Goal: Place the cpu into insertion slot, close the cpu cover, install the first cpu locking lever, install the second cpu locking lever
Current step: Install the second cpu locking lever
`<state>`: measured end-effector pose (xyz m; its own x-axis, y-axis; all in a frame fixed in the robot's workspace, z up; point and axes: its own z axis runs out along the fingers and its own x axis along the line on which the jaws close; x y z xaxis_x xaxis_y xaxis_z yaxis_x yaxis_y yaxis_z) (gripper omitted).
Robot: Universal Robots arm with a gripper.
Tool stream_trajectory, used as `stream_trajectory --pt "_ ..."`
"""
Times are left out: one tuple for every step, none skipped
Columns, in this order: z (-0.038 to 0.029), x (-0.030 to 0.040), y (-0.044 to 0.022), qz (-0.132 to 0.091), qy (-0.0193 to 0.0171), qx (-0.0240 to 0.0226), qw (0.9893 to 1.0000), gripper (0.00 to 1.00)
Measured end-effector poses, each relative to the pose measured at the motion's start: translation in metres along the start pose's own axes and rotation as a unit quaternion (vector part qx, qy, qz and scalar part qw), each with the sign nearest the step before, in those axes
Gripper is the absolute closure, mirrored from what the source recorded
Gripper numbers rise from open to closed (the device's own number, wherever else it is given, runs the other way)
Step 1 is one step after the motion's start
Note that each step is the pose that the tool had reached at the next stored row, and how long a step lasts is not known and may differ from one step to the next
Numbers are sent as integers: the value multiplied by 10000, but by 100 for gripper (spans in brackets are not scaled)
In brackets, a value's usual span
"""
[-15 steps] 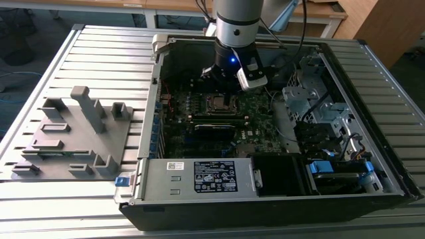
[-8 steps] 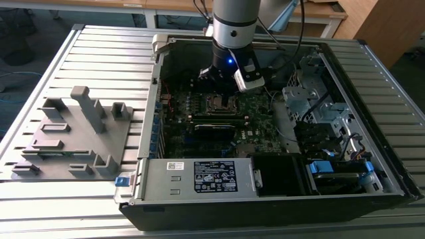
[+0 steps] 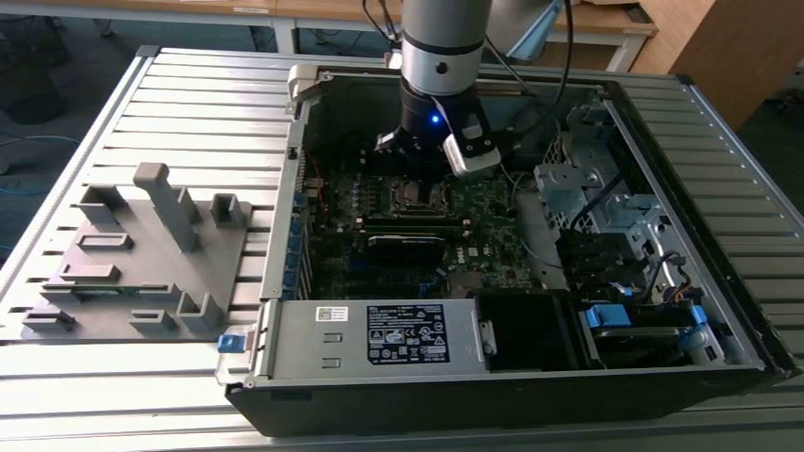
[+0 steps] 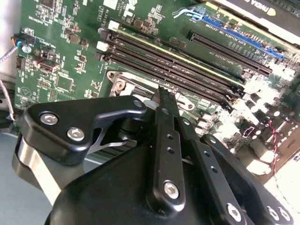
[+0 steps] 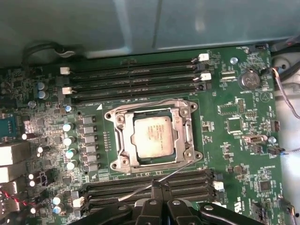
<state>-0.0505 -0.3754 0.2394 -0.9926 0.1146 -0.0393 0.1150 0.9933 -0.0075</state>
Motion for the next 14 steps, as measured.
stream_trajectory --pt "6 5 -1 -43 0 -9 10000 90" --pt "11 13 -1 -82 1 -17 10000 90" --pt "15 21 -2 -118 1 -22 9999 90" --pt "20 27 -3 -155 1 -28 9999 90" --pt "26 31 -3 -187 2 -39 9998 90" --pt "31 36 -4 -209 2 -47 9998 90" --pt "34 46 -5 -220 2 -49 9997 90" --pt "37 62 -7 -226 2 -50 9997 90" --pt "38 79 -9 -231 3 -51 9997 90" --pt "41 95 -11 -235 3 -52 9997 90" --pt "43 109 -12 -238 2 -52 9997 90" --pt "46 121 -14 -240 2 -52 9997 90" --pt "49 134 -16 -243 3 -52 9997 90" --pt "54 144 -17 -246 3 -52 9997 90"
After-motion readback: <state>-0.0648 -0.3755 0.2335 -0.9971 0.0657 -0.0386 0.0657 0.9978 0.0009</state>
